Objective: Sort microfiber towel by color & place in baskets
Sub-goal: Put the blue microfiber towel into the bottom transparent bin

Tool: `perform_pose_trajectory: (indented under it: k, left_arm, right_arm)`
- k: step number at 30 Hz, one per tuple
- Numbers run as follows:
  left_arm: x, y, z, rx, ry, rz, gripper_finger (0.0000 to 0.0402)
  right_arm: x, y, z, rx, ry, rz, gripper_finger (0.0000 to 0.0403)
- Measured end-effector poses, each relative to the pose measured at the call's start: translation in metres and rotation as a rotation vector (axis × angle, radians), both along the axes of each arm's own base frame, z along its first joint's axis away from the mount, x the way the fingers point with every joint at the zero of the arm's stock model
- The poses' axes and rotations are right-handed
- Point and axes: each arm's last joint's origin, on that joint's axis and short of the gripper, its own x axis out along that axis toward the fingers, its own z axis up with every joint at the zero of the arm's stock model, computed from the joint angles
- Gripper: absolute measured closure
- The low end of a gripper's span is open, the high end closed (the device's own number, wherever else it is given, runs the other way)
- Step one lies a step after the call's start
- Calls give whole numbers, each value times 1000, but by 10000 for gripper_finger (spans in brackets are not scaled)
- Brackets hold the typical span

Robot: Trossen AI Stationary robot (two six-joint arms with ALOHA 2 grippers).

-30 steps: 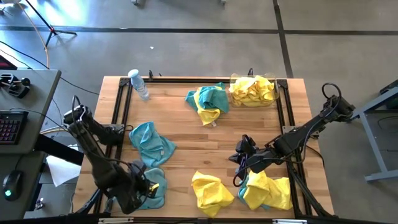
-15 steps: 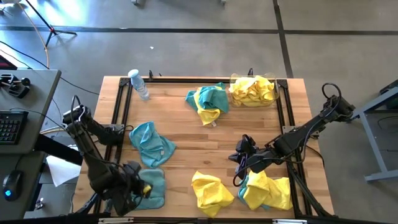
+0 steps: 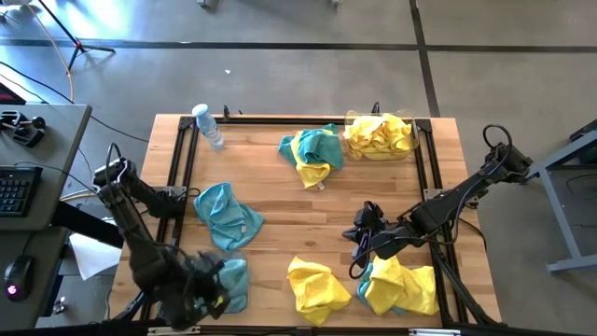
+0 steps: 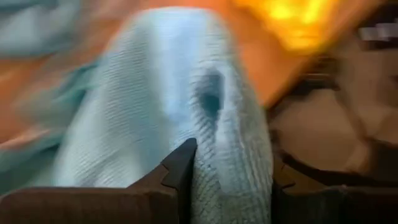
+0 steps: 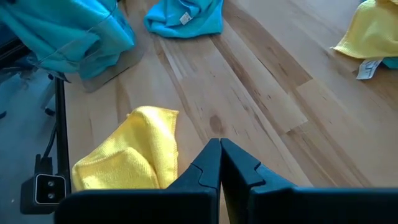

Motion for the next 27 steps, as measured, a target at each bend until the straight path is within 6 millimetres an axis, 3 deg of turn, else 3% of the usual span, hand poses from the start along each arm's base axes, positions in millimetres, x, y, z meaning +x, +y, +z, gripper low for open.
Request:
perform_pose_trajectory:
  k: [2,4,8,11,13,16,18,20,21,24,27]
  left_arm:
    - [-10,11,-5,51,138,130,300]
    - [-14,12,-5,50,136,223,300]
    - [-2,-3,3,-19,-40,-2,300]
    - [-17,14,-3,72,155,169,300]
    - [-19,13,-3,40,150,256,300]
    - [-8,-2,4,-40,-29,84,300]
    - [-11,5,3,-7,43,118,300]
    - [-24,15,-2,45,183,274,300]
    - [-24,12,-2,14,172,290,300]
    - [-11,-4,5,-97,19,124,300]
    - [-19,7,1,-32,141,216,300]
  right_arm:
    - [0,-1,0,1,-3,-10,402]
    - [1,-1,0,10,-5,-21,402]
    - [1,-2,0,15,-6,-27,402]
    - [1,-2,0,14,-6,-28,402]
    - [1,-2,0,15,-6,-30,402]
    - [1,-2,0,14,-6,-29,402]
    - [1,-2,0,13,-5,-29,402]
    - [2,-4,0,11,-5,-35,402]
    - [3,-5,0,11,-5,-38,402]
    - [3,-5,0,9,-4,-36,402]
    - [3,-5,0,-3,-2,-28,402]
